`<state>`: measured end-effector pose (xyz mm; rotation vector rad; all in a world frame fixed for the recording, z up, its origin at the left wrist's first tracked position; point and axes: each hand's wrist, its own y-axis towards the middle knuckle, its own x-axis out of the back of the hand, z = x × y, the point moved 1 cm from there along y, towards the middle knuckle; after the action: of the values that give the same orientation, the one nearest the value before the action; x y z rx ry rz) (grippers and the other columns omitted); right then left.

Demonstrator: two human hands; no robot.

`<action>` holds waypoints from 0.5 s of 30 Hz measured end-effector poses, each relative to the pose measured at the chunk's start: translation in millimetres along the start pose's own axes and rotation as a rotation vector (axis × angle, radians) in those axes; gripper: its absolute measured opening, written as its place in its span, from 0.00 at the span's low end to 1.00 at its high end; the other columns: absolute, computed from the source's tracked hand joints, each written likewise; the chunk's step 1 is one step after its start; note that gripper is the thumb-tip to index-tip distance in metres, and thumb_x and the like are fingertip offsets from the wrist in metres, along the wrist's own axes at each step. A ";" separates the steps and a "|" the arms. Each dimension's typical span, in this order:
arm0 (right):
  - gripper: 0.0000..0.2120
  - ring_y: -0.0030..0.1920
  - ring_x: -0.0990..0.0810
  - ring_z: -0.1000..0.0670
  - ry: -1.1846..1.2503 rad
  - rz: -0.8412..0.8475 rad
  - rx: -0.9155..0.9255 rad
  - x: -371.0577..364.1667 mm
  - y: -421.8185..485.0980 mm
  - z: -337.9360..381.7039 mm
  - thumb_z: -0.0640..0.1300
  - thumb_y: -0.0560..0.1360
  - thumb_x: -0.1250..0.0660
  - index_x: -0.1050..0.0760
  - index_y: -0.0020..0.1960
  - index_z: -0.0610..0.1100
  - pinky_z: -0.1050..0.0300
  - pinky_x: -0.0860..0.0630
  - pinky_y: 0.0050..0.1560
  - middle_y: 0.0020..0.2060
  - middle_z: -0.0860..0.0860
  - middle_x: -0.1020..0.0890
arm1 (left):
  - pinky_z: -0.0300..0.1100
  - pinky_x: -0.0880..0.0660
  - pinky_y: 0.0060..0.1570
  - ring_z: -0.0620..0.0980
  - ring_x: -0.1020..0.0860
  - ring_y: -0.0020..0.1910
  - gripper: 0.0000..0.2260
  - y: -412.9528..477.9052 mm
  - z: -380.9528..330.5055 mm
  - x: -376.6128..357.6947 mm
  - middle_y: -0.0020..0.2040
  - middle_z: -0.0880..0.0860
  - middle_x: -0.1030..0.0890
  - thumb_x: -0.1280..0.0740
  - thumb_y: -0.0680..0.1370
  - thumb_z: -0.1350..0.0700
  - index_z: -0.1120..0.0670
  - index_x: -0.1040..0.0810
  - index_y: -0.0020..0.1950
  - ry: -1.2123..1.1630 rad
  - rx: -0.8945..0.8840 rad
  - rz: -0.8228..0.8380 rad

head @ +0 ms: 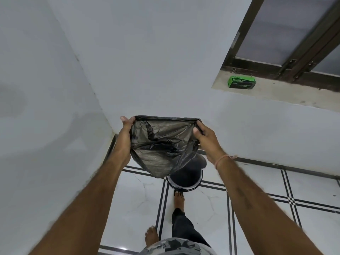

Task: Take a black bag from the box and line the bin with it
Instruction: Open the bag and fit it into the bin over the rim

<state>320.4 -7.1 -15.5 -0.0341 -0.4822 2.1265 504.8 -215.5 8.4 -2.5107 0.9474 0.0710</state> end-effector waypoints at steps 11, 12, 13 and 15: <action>0.28 0.68 0.24 0.49 0.199 -0.015 -0.202 28.8 33.2 -94.0 0.50 0.84 0.36 0.39 0.82 0.50 0.60 0.17 0.47 0.72 0.51 0.26 | 0.43 0.22 0.54 0.51 0.17 0.60 0.35 42.7 106.9 -46.4 0.63 0.52 0.16 0.48 0.75 0.26 0.45 0.22 0.70 0.045 0.283 0.010; 0.28 0.65 0.22 0.51 0.210 -0.029 -0.235 32.0 39.7 -110.5 0.49 0.84 0.36 0.39 0.81 0.49 0.61 0.17 0.43 0.71 0.51 0.25 | 0.43 0.22 0.54 0.53 0.18 0.62 0.37 50.8 126.6 -49.5 0.64 0.53 0.16 0.47 0.73 0.24 0.45 0.23 0.72 0.044 0.316 0.012; 0.28 0.63 0.21 0.51 0.225 -0.049 -0.261 35.7 52.2 -130.3 0.48 0.84 0.36 0.39 0.81 0.49 0.61 0.16 0.41 0.70 0.50 0.24 | 0.45 0.22 0.57 0.53 0.18 0.63 0.39 65.0 148.6 -54.8 0.64 0.53 0.16 0.46 0.71 0.22 0.45 0.23 0.71 0.030 0.344 0.005; 0.28 0.66 0.21 0.44 0.235 -0.096 -0.317 42.8 69.4 -168.2 0.48 0.84 0.36 0.39 0.82 0.48 0.60 0.16 0.41 0.72 0.46 0.24 | 0.47 0.21 0.59 0.52 0.16 0.60 0.36 84.8 188.4 -63.1 0.61 0.52 0.14 0.44 0.72 0.22 0.44 0.19 0.66 0.024 0.413 -0.009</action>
<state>275.4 47.8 -188.3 -0.4273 -0.6605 1.9048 423.1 -151.6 -181.2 -2.1380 0.8591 -0.1441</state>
